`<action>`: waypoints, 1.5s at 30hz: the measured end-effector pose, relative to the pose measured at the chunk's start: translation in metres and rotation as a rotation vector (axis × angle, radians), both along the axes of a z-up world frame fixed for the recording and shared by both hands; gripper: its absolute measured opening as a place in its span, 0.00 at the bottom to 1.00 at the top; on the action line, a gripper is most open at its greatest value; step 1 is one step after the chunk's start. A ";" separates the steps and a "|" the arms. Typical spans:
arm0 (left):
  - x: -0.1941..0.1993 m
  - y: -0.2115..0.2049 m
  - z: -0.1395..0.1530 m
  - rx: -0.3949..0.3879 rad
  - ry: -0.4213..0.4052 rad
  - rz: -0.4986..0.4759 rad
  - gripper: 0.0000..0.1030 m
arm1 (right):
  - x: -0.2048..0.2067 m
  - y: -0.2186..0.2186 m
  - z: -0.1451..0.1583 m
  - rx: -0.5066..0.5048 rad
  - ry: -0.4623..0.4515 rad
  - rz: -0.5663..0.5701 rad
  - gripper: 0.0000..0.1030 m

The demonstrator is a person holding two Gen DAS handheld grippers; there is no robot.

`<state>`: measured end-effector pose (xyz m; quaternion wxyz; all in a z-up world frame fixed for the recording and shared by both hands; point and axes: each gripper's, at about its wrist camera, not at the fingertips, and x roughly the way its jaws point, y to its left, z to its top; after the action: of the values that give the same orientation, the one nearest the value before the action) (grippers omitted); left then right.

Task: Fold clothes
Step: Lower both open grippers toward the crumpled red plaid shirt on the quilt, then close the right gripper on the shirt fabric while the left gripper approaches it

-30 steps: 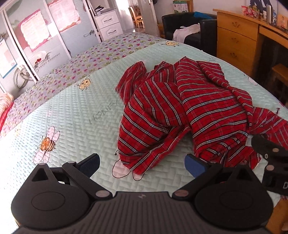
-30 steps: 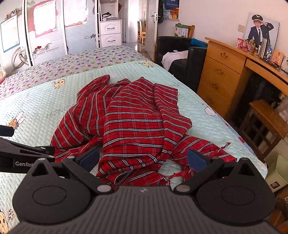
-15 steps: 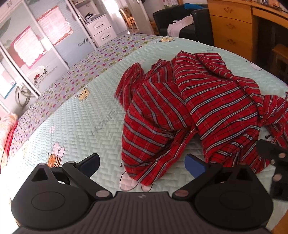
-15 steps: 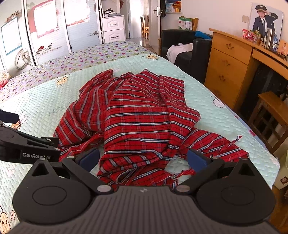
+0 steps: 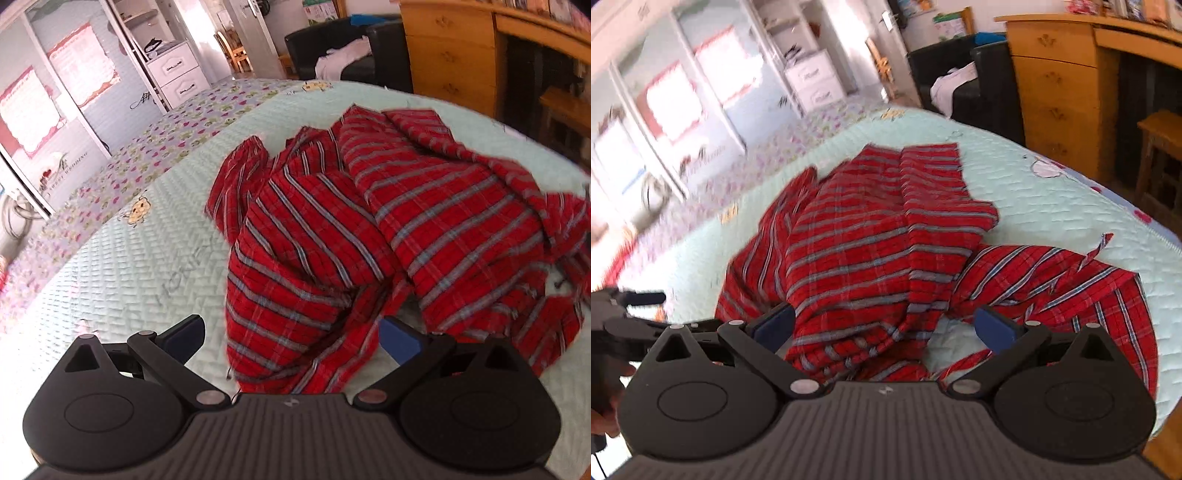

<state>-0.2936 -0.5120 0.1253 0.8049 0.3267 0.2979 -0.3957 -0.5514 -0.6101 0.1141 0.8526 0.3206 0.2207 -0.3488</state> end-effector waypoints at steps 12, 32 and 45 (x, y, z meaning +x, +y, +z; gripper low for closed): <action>-0.003 0.014 -0.011 0.011 0.056 0.026 1.00 | 0.020 -0.050 -0.042 0.000 -0.021 -0.114 0.99; 0.003 0.051 -0.021 0.032 0.105 0.118 1.00 | 0.042 -0.030 -0.029 -0.145 -0.051 -0.093 0.14; -0.017 0.027 -0.015 -0.012 0.055 0.003 1.00 | -0.074 0.006 -0.007 -0.179 -0.365 -0.101 0.06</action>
<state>-0.3108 -0.4850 0.1104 0.7988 0.3106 0.3181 -0.4053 -0.6259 -0.6046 0.1072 0.8849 0.3120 0.0144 -0.3456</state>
